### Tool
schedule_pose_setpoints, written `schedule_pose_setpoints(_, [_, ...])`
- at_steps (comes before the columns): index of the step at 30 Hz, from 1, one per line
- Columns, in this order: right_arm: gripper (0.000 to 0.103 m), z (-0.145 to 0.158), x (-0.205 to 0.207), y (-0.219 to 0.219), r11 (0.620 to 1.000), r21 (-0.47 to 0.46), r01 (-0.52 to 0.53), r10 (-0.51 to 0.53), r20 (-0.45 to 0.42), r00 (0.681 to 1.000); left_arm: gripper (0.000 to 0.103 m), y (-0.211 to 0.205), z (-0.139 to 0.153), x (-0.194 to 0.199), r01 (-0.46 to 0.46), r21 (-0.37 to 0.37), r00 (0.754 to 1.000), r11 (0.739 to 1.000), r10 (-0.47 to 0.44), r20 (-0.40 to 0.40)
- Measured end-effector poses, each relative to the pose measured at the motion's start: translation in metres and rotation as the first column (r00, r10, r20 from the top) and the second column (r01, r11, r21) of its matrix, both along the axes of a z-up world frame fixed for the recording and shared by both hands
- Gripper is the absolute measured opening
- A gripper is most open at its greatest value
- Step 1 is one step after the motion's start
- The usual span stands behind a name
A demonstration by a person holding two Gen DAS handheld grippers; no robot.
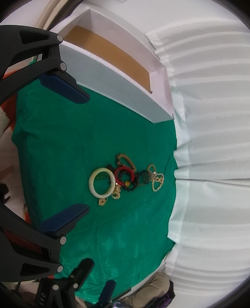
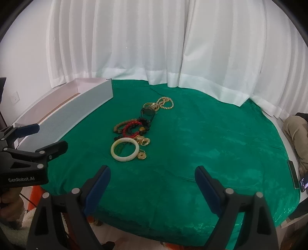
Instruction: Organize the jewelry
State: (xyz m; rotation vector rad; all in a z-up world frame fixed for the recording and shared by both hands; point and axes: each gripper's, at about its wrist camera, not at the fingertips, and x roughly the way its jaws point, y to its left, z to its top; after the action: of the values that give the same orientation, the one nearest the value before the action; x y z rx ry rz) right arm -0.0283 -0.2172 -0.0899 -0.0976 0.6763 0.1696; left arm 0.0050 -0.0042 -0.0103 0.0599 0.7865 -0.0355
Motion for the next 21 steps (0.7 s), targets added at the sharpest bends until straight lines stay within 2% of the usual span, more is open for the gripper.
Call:
schedule_pose_setpoints(6, [0.091,-0.008,0.009,-0.007,0.999,0.025,0.02,-0.019,-0.036,0.999,0.103,0.014,-0.012,0.013,-0.015,-0.058,0.998,0.998,0.011,-0.069])
schedule_pose_setpoints(10, [0.091,-0.011,0.013,-0.01,0.999,0.023,0.022,-0.021,-0.041,0.999,0.103,0.002,-0.026,0.034,0.078,-0.099,0.986,0.992,-0.091,-0.137])
schedule_pose_setpoints(12, [0.091,-0.013,0.016,-0.012,0.999,0.029,0.028,-0.027,-0.049,0.998,0.103,-0.012,-0.037,0.05,0.139,-0.106,0.973,0.985,-0.155,-0.172])
schedule_pose_setpoints(15, [0.091,-0.016,0.019,-0.016,0.998,0.039,0.039,-0.037,-0.06,0.998,0.103,-0.037,-0.066,0.084,0.217,-0.116,0.937,0.969,-0.24,-0.255])
schedule_pose_setpoints(21, [0.091,-0.019,0.022,-0.03,0.996,0.052,0.069,-0.065,-0.072,0.995,0.102,-0.061,-0.122,0.141,0.227,-0.129,0.869,0.965,-0.261,-0.422])
